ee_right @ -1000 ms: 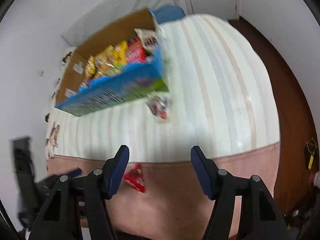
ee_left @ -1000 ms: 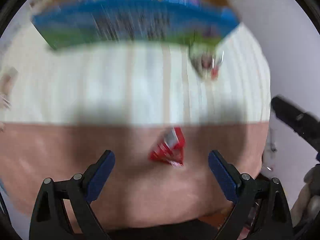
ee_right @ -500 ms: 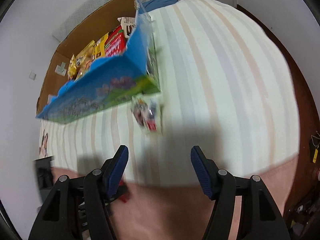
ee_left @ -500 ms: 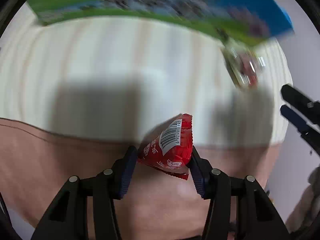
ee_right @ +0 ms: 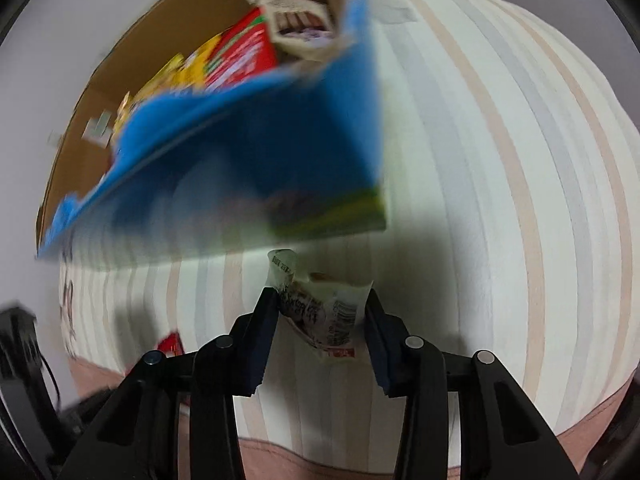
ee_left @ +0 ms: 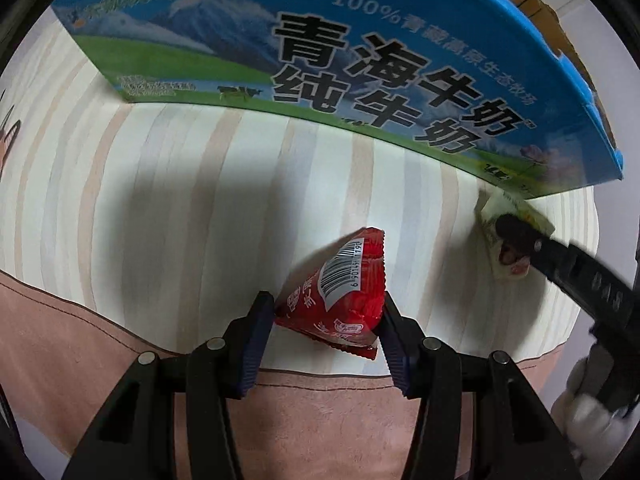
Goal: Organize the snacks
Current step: 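Grasp the small red packet with the left tool while the right tool grasps the white egg packet, then carry both packets into the box and open both tools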
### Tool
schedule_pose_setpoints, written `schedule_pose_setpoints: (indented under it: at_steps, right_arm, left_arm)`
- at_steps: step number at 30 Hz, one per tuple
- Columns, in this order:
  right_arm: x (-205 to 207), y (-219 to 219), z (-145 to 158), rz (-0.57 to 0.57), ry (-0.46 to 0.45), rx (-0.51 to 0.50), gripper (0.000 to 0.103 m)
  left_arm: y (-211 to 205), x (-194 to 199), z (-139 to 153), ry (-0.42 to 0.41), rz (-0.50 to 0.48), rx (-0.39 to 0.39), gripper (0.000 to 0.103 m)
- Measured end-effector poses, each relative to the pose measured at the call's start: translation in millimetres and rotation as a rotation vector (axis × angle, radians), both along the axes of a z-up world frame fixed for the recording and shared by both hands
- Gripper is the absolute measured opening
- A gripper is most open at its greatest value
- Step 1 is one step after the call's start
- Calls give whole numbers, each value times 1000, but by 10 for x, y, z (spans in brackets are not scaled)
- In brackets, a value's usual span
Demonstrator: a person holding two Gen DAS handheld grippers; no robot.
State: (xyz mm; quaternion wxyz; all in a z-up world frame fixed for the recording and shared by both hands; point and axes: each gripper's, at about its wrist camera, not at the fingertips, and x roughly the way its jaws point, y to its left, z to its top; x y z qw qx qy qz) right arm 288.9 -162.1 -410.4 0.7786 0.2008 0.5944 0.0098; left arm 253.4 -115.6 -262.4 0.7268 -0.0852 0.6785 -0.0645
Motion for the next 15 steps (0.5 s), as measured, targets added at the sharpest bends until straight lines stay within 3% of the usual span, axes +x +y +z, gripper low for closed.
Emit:
schedule_pose_setpoints:
  at_steps: [4, 8, 12, 15]
  right_arm:
    - [-257, 64, 80, 25, -10, 28, 44]
    - [-518, 106, 251, 35, -37, 72, 44]
    - [-690, 145, 633, 43, -98, 117, 44]
    - [-678, 188, 1000, 61, -171, 130, 44]
  left_arm:
    - [-30, -40, 109, 1, -13, -20, 49]
    - [-61, -118, 411, -22, -34, -57, 49]
    - [7, -198, 841, -79, -56, -103, 49]
    - [14, -46, 1203, -144, -68, -141, 49]
